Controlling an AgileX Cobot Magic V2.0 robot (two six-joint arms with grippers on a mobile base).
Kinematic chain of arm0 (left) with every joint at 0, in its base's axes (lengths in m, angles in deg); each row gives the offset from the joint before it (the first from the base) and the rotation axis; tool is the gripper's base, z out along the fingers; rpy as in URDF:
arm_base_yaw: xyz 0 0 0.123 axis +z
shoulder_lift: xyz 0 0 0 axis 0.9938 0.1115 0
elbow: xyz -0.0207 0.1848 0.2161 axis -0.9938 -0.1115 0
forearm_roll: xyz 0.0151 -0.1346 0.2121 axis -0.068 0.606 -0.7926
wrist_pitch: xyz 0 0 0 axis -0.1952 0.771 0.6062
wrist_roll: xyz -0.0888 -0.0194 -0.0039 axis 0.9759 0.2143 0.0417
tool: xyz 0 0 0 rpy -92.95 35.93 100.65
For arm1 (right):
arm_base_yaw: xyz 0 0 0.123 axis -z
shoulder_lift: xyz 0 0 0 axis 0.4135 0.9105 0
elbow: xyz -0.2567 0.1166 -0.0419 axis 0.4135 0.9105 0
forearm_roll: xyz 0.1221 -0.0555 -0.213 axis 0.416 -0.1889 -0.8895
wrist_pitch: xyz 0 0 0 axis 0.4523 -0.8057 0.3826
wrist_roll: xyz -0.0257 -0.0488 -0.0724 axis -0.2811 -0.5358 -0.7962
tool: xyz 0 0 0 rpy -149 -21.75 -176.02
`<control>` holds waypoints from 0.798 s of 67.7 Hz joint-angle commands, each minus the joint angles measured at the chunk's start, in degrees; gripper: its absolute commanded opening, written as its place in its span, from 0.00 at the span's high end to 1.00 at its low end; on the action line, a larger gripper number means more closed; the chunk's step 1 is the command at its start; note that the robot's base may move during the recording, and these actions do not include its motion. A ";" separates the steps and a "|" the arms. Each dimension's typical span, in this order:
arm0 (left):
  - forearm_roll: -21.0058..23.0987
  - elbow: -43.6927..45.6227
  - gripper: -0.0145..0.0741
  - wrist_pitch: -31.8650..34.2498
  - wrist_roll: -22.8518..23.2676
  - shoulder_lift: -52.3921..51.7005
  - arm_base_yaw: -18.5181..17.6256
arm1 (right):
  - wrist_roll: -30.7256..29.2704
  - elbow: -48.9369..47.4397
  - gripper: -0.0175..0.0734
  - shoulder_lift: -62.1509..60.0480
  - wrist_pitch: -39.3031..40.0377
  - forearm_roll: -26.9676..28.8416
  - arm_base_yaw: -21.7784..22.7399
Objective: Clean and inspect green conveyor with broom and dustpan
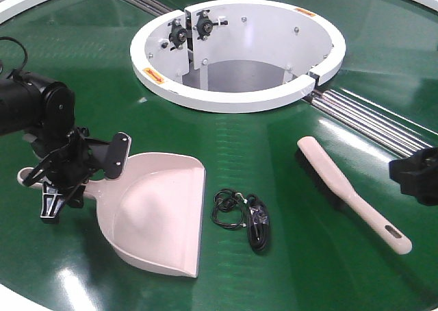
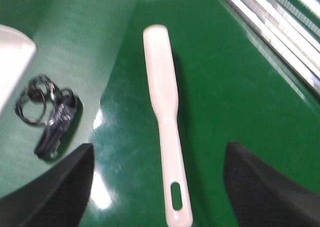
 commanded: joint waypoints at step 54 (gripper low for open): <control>-0.03 1.57 0.85 0.76 0.74 -2.50 -0.58 | 1.49 -19.32 0.19 36.19 -16.13 -7.57 -3.26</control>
